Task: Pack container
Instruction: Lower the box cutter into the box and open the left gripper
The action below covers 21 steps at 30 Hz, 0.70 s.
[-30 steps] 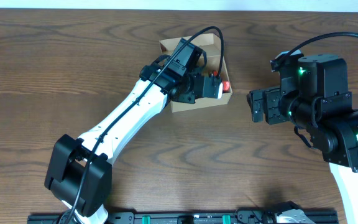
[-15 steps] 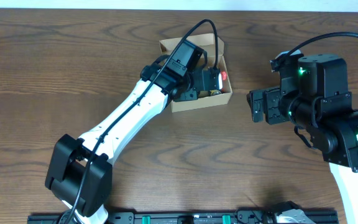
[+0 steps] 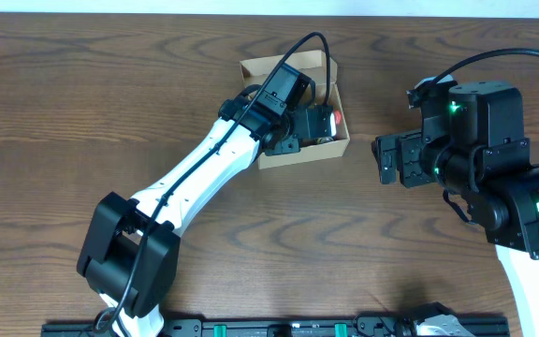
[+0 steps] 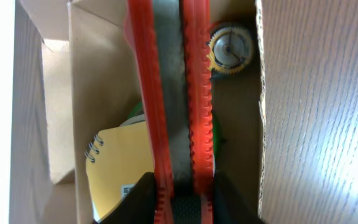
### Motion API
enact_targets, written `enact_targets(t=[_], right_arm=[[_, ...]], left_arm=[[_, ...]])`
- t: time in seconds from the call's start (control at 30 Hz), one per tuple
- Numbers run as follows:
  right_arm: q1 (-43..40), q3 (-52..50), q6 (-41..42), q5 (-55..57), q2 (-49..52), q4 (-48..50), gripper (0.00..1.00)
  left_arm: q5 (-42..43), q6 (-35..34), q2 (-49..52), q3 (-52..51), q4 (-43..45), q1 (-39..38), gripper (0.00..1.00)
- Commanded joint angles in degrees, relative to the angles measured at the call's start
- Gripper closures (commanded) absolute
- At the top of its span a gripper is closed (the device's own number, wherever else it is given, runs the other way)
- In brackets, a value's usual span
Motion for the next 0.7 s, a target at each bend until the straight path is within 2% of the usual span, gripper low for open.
enact_targets(t=[0.0,0.03,0.07,0.23,0.47,0.53,0.57,0.63,0.67], right_arm=[[-0.24,0.07,-0.68,0.42,0.02,-0.09,0.01],[-0.24,0.07,-0.68,0.42,0.02,-0.09,0.01],[-0.24,0.07,-0.68,0.42,0.02,-0.09,0.01],[-0.24,0.07,-0.68,0.42,0.02,-0.09,0.01],[-0.24,0.07,-0.68,0.42,0.02,-0.09,0.01],[-0.24,0.07,-0.68,0.42,0.02,-0.09,0.01],[-0.24,0.07,-0.68,0.42,0.02,-0.09,0.01],[-0.24,0.07,-0.68,0.42,0.02,-0.09,0.01],[-0.24,0.07,-0.68,0.42,0.02,-0.09,0.01]], left_arm=[[-0.17,-2.69,0.37,0.74,0.35,-0.22,0.55],[-0.17,-3.50,0.37,0.74,0.33,-0.24,0.42],[-0.17,-4.13,0.37,0.74,0.35,-0.22,0.36],[-0.17,-8.15,0.28,0.87,0.33,-0.24,0.16],[-0.17,-22.16,-1.99,2.19,-0.96,-0.28,0.17],[-0.20,-25.31,-3.72,2.25,-1.46,-0.26,0.21],[-0.24,-26.18,-4.70,2.25,-1.66,-0.26,0.27],[-0.50,-26.23,-6.38,2.25,-2.03,-0.22,0.56],[-1.11,-26.53,-7.48,2.25,-2.08,-0.11,0.81]])
